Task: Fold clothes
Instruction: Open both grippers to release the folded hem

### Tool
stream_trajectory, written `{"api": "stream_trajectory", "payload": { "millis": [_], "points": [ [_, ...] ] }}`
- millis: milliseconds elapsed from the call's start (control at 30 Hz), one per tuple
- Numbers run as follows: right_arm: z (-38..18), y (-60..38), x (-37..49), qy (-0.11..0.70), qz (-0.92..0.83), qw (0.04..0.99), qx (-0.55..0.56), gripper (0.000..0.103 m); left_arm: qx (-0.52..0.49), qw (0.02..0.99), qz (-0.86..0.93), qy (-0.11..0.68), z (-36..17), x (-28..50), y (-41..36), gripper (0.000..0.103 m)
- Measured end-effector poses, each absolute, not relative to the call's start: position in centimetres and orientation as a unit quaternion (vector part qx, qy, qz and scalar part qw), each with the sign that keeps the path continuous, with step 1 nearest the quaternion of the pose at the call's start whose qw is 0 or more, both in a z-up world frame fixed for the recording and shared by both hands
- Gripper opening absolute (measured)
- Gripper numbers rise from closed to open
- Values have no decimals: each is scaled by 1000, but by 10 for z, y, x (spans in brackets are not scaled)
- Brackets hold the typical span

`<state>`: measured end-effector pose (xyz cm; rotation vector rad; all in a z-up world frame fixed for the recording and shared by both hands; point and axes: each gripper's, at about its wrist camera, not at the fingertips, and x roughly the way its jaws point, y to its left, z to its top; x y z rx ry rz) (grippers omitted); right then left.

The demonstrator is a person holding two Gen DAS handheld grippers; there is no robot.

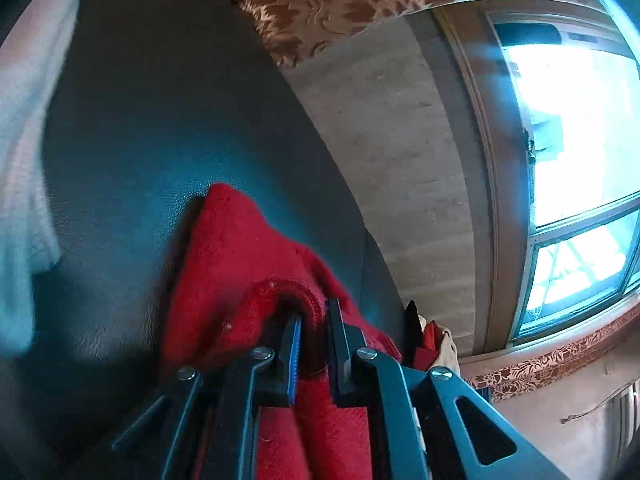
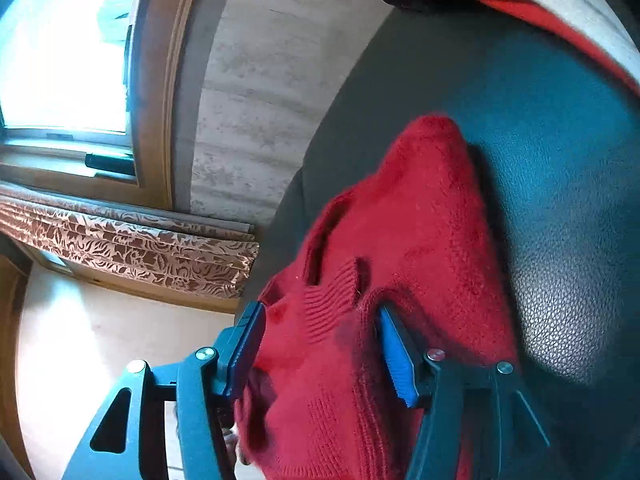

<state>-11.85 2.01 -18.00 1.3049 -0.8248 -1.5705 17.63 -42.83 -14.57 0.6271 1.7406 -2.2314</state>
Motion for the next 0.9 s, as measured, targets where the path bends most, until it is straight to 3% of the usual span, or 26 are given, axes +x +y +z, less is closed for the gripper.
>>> {"api": "stream_trajectory", "payload": {
  "millis": [133,367,433,533,633,700,767,900],
  "points": [
    [-164,21,-111,-299,-611,497,538,89,235,127,-767,583,-152,170,-427,12],
    [-160,-8,-85,-211,-549,558,585,95,236,124,-777,571,-149,171,-424,13],
    [-153,-8,-88,-249,-539,579,559,95,235,123,-777,570,-149,175,-426,15],
    [-144,11,-109,-371,-554,563,489,96,231,120,-776,575,-148,179,-426,19],
    [-144,25,-121,-395,-598,515,471,97,228,127,-778,572,-145,185,-432,24],
    [-137,28,-116,-347,-637,500,473,97,225,131,-782,567,-141,190,-436,25],
    [-122,32,-103,-251,-701,485,458,97,224,136,-783,563,-140,193,-439,25],
    [-99,31,-67,27,-801,462,379,97,237,150,-777,564,-147,201,-444,26]
  ]
}}
